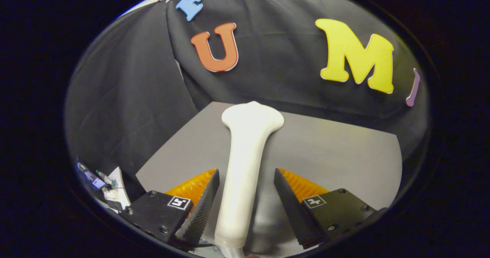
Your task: Iron the clothes twice with a garment steamer, once on the left side and once on the right side.
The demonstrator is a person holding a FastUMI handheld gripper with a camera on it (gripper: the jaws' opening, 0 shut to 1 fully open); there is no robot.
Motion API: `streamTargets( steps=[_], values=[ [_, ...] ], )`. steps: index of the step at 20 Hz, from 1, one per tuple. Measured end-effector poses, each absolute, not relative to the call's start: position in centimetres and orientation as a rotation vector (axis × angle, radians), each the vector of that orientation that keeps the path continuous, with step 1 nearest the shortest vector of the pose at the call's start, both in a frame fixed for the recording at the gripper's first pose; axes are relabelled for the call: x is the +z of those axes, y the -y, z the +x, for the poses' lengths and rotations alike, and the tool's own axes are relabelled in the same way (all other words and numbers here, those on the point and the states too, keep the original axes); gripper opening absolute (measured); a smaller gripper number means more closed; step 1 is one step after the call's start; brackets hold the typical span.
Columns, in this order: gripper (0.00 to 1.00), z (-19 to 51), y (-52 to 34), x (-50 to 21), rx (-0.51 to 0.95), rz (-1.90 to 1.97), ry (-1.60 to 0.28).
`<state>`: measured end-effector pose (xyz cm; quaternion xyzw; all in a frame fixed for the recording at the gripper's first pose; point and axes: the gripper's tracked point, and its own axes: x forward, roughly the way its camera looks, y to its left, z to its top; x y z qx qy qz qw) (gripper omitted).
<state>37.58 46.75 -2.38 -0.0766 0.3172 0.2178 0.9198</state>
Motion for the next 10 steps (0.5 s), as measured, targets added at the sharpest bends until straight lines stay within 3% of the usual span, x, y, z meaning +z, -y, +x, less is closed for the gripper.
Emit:
streamTargets(
  steps=[3, 4, 10],
  values=[
    [0.83, 38.9, -47.12, -2.57, 0.412, -0.2, -0.652],
    [0.74, 38.97, -47.09, -2.41, 0.396, -0.206, -0.648],
    [0.44, 38.46, -47.65, -2.48, 0.368, -0.156, -0.659]
  ],
)
